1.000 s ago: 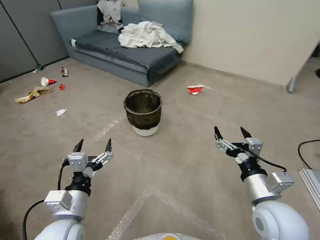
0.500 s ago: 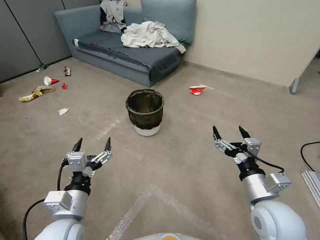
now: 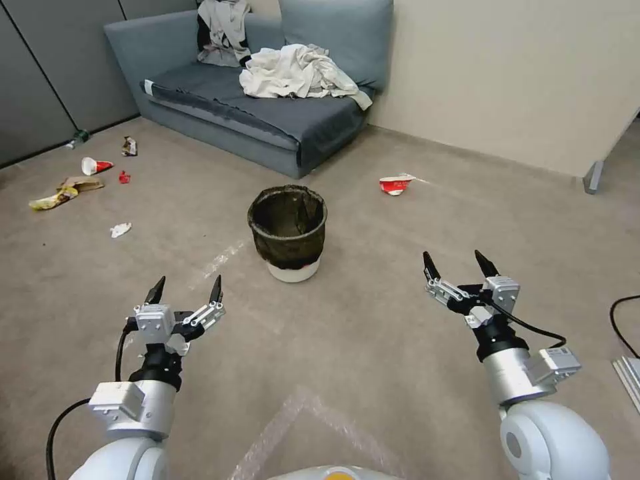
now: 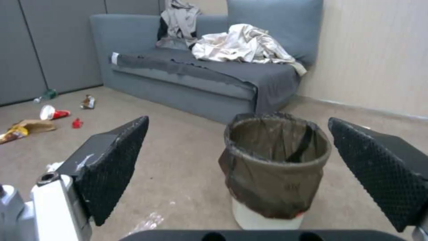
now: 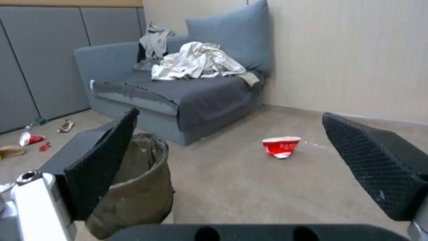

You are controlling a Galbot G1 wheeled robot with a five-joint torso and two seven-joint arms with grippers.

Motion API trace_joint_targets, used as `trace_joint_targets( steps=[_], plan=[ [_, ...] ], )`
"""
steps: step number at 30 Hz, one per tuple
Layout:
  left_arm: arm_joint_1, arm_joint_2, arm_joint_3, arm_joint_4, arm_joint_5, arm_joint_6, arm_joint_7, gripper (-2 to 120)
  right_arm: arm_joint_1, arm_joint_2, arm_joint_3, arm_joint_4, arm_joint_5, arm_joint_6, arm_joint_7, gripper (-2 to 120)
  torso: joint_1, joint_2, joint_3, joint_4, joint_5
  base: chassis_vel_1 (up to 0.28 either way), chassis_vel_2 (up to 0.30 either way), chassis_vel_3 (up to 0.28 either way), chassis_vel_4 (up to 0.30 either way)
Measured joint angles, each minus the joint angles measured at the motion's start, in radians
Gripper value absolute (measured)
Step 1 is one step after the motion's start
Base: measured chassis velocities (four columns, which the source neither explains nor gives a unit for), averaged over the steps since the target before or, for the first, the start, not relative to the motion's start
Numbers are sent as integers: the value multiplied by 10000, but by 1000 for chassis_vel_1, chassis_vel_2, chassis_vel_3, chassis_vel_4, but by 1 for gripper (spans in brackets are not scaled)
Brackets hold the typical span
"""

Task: Pick up the trash can from the floor.

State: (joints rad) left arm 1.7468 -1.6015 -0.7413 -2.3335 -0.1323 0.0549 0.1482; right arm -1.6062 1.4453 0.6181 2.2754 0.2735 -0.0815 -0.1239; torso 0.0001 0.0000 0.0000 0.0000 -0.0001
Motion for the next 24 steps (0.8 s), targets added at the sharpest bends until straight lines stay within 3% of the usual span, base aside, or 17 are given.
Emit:
trace_joint_targets(
  steps=[24],
  plan=[
    [-50, -5, -99, 35, -28, -15, -20, 100, -60, -28, -73, 27, 53, 57, -196, 100, 0, 1, 0, 0, 1, -141, 137, 140, -132]
  ],
)
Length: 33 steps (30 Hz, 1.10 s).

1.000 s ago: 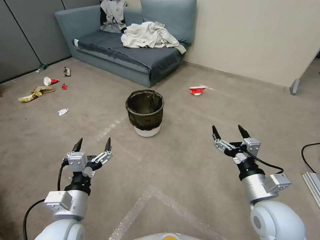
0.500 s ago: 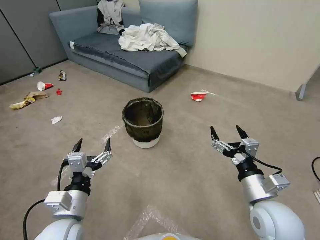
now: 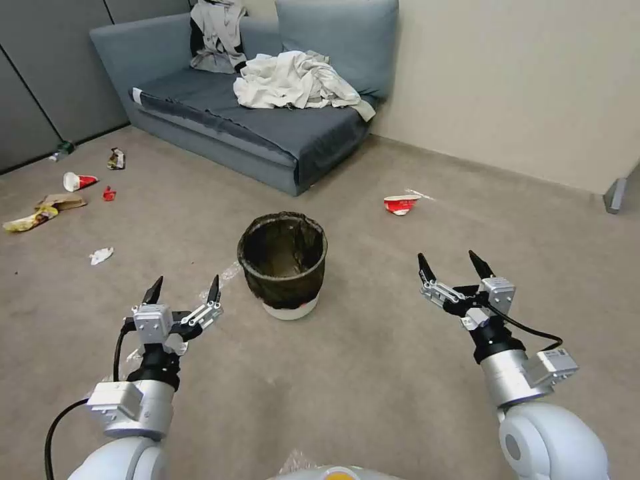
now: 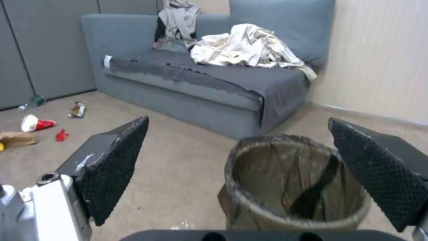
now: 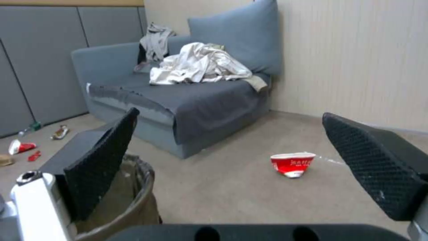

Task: Pick up the trash can from the floor.

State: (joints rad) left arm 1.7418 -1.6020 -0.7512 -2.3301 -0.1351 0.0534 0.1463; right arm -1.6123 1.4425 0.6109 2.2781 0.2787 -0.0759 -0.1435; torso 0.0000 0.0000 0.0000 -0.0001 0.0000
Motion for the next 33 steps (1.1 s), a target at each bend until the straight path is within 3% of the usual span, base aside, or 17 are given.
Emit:
trace_joint_targets(
  steps=[22, 26, 27, 30, 31, 33],
  plan=[
    [-181, 139, -49, 250, -190, 178, -243, 100, 73, -10, -117, -21, 6, 139, 4, 100, 1, -1, 1, 2, 0, -137, 145, 145, -138],
    [-436, 501, 236, 248, -892, 1743, -1511, 100, 65, -25, -193, -55, 3, 398, -140, 100, 0, 0, 0, 1, -1, -38, 31, 48, -50],
    [-436, 501, 236, 248, -892, 1743, -1511, 100, 65, -25, -193, -55, 3, 398, -140, 100, 0, 0, 0, 1, -1, 0, 0, 0, 0],
    [-800, 1004, 522, 247, -2156, 3524, -2506, 100, 30, -26, -230, -62, 9, 476, -180, 100, -1, 0, 0, 1, -1, 0, 0, 0, 0],
    [-800, 1004, 522, 247, -2156, 3524, -2506, 100, 30, -26, -230, -62, 9, 476, -180, 100, -1, 0, 0, 1, -1, 0, 0, 0, 0],
    [-1065, 1310, 693, 377, -2857, 4266, -3009, 100, 23, -27, -232, -65, 10, 496, -208, 100, -1, 0, -1, -1, 0, 0, 0, 0, 0]
  ],
)
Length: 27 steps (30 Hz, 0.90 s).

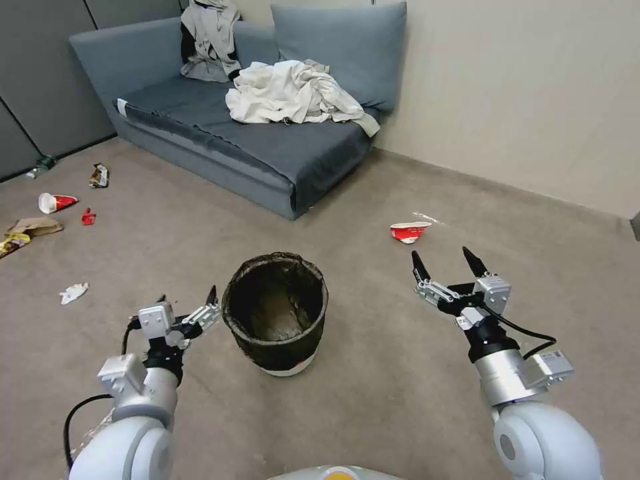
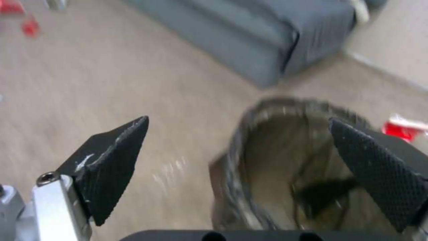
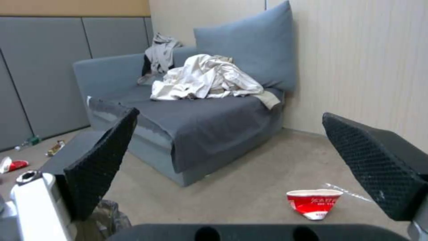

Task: Pick up the trash can from the floor.

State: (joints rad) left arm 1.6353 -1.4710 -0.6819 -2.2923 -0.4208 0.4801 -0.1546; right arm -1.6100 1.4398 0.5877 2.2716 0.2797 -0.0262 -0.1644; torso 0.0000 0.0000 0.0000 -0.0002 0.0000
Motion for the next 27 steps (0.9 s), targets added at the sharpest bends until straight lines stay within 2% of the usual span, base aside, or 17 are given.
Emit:
trace_joint_targets(
  steps=[5, 7, 9, 10, 14, 24, 27],
  plan=[
    [-677, 623, 499, 828, -1227, 1225, -797, 100, -23, 11, 15, 0, 1, 20, -36, 100, 0, 0, 1, 3, -3, 0, 0, 0, 0],
    [-721, 646, 527, 875, -1293, 1319, -855, 100, -25, 12, 20, 0, 1, 20, -36, 100, 1, 0, 1, 2, -3, 0, 0, 0, 0],
    [-1071, 803, 718, 1243, -1780, 1904, -1327, 100, -51, 25, 71, 2, 1, 35, -37, 100, 0, 0, 1, 3, 0, 0, 0, 0, 0],
    [-1071, 803, 718, 1243, -1780, 1904, -1327, 100, -51, 25, 71, 2, 1, 35, -37, 100, 0, 0, 1, 3, 0, 0, 0, 0, 0],
    [-1779, 1071, 1025, 2202, -2012, 2069, -1775, 100, -104, 37, 188, 4, 11, 102, -37, 100, 0, 0, 1, 2, -2, 0, 0, 0, 0],
    [-2404, 1289, 1291, 2913, -2496, 1963, -2017, 100, -95, 61, 221, -62, 19, 172, -30, 100, 0, 0, 1, 2, 0, 0, 0, 0, 0],
    [-2680, 1331, 1406, 3177, -2863, 1959, -2235, 88, -87, 67, 214, -87, 18, 197, -29, 100, 0, 0, 1, 2, -1, 0, 0, 0, 0]
  ],
)
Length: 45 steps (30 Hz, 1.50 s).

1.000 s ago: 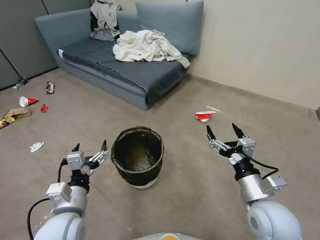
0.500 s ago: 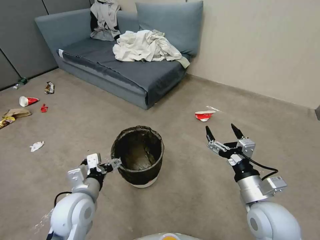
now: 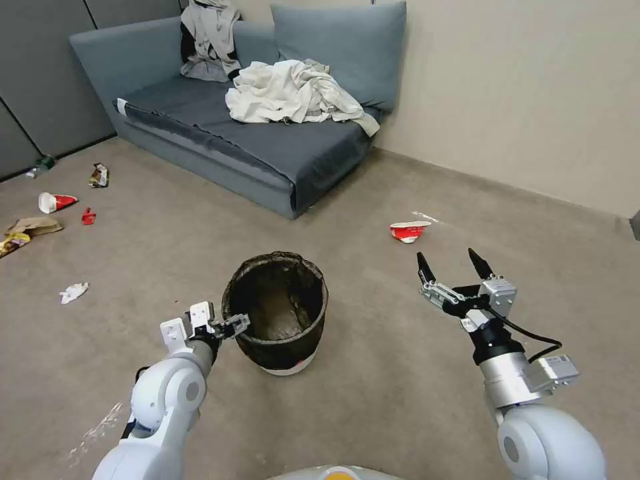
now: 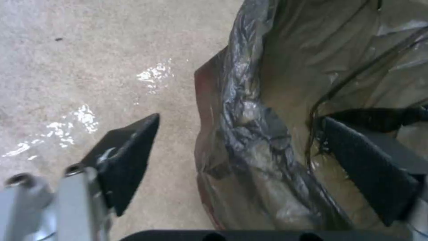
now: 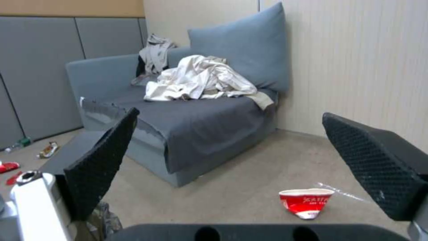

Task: Pick up the trash can from the floor.

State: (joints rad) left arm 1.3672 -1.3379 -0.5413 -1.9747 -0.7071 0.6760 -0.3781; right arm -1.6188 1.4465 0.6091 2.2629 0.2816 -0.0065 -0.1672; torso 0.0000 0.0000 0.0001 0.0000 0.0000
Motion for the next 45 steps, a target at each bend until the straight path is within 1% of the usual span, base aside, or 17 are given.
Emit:
trace_joint_targets(
  steps=[3, 5, 7, 8, 10, 11, 14, 15, 18, 21, 22, 24, 26, 36, 40, 43, 45],
  plan=[
    [-101, 11, 54, 92, -130, 0, -105, 83, -5, -2, 0, -6, 0, 11, 1, 100, 0, 0, 0, 0, 0, 0, 0, 0, 0],
    [-212, 20, 119, 188, -303, 0, -218, 73, -16, -20, 5, -19, 0, 38, 4, 100, 0, 0, 0, 0, 0, 0, 0, 0, 0],
    [-257, 22, 147, 221, -421, 0, -293, 71, -19, -25, 9, -24, 0, 54, 5, 100, 0, 0, 0, 0, 1, 0, 0, 0, 0],
    [-323, 24, 184, 272, -596, 0, -413, 64, -24, -30, 13, -32, 0, 71, 6, 100, 0, 0, 0, 0, 0, 0, 0, 0, 0],
    [-381, 24, 210, 317, -754, 0, -521, 61, -28, -32, 15, -41, 0, 84, 7, 100, 0, 0, 0, 0, 0, 0, 0, 0, 0],
    [-453, 24, 229, 366, -973, 10, -644, 54, -32, -36, 16, -48, 0, 98, 8, 100, 0, 0, 0, 0, 0, 0, 0, 0, 0],
    [-609, 13, 245, 458, -1269, 94, -838, 40, -38, -52, 17, -58, 0, 116, 10, 100, 1, 0, 0, 0, 1, 0, 0, 0, 0],
    [-609, 13, 245, 458, -1269, 94, -838, 40, -38, -52, 17, -58, 0, 116, 10, 100, 1, 0, 0, 0, 1, 0, 0, 0, 0],
    [-674, 41, 261, 535, -1307, 117, -897, 25, -43, -69, 20, -63, 3, 130, 14, 100, 0, 0, 0, 0, 1, 0, 0, 0, 0],
    [-685, 55, 262, 555, -1307, 120, -910, 21, -44, -73, 22, -67, 4, 137, 16, 100, 1, 0, 0, 0, 1, 0, 0, 0, 0],
    [-698, 63, 263, 580, -1315, 121, -946, 13, -45, -74, 22, -72, 6, 144, 16, 100, 0, 0, 0, 1, 1, 0, 0, 0, 0],
    [-700, 63, 263, 583, -1315, 121, -948, 11, -45, -74, 22, -73, 6, 146, 16, 100, 0, 0, 0, 1, 1, 0, 0, 0, 0],
    [-701, 62, 263, 586, -1322, 126, -960, 3, -45, -77, 21, -84, 7, 155, 16, 100, 0, 0, 0, -1, 0, 0, 0, 0, 0],
    [-678, 47, 207, 410, -1452, 134, -1277, 2, -61, -72, 18, -104, 6, 215, 3, 100, 0, 0, 0, -1, 0, 0, 0, 0, 0],
    [-554, 69, 46, 11, -1573, 133, -1328, 2, -48, -95, 19, -102, -2, 215, -10, 100, 0, 0, -1, 0, 0, 0, 0, 0, 0],
    [-278, 153, -290, -744, -1849, 223, -1436, 2, -34, -104, 17, -91, -47, 216, -33, 100, 0, 0, -1, 0, 1, 0, 0, 0, 0],
    [-198, 174, -371, -929, -1902, 252, -1462, 2, -30, -96, 11, -87, -51, 215, -37, 100, 0, 0, -1, 0, 0, 0, 0, 0, 0]
  ],
)
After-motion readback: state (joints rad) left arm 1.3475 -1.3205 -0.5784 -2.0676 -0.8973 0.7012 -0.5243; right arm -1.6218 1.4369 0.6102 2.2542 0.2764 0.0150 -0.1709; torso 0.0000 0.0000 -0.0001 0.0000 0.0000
